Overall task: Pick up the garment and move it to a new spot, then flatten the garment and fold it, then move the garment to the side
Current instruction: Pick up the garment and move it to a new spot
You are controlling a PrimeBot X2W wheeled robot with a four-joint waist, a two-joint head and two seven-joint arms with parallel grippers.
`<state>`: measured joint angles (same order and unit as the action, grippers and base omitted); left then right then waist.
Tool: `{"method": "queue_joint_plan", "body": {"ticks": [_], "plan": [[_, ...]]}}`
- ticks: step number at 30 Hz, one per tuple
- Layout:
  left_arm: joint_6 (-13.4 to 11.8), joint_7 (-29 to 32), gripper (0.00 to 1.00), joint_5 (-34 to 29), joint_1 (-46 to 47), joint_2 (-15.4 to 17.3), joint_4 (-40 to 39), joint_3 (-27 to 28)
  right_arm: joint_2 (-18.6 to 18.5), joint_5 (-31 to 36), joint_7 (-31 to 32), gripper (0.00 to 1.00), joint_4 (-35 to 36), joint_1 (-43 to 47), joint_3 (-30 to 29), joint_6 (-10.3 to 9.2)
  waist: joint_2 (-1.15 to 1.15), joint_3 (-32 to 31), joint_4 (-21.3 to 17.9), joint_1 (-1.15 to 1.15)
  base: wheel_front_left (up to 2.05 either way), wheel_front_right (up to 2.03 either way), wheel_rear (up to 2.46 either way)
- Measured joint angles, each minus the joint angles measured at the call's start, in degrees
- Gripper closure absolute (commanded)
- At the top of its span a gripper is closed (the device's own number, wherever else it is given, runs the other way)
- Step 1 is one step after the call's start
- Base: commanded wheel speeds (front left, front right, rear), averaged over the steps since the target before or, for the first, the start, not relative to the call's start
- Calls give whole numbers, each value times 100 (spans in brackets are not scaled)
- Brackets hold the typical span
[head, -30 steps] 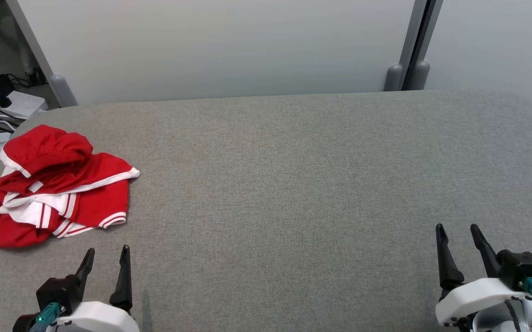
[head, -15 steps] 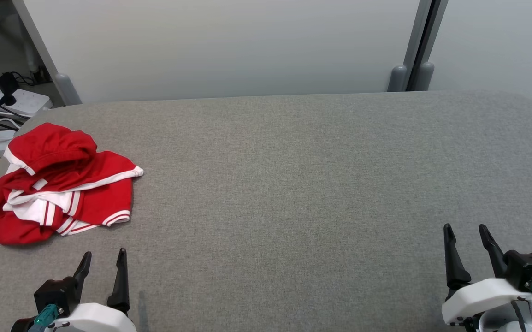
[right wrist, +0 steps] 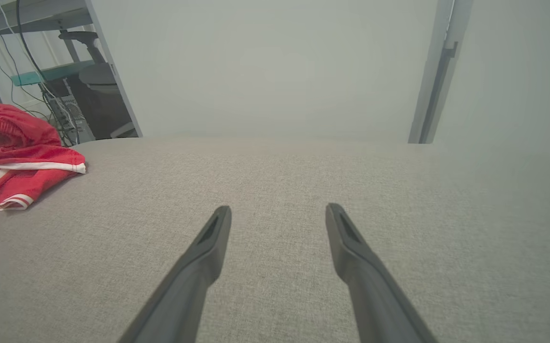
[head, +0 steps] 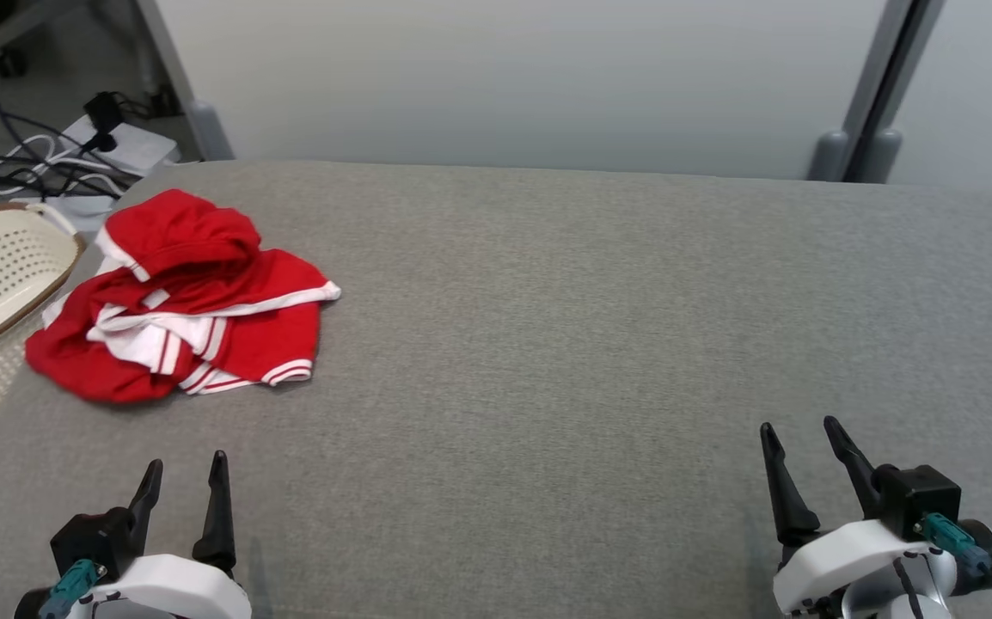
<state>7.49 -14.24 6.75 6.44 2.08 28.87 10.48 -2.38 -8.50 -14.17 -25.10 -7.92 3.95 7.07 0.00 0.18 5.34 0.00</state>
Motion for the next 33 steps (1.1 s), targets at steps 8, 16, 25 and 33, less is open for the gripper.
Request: {"method": "queue_joint_plan", "body": {"ticks": [8,16,25,33], "plan": [[0,0,0,211,30,-16,21,108,-19,-65,0,0,-83,-376,276,0,0,86,979,0,0,0,0],[0,0,0,288,243,-9,103,125,-19,-244,0,0,-166,-589,370,0,0,282,1885,0,0,0,0],[0,0,0,668,595,115,191,-148,-29,-98,0,0,-229,-695,412,0,0,564,1755,0,0,0,0],[0,-26,0,1642,1918,809,464,-1207,-47,145,0,0,1,-912,410,0,0,931,1237,0,0,0,0]]}}
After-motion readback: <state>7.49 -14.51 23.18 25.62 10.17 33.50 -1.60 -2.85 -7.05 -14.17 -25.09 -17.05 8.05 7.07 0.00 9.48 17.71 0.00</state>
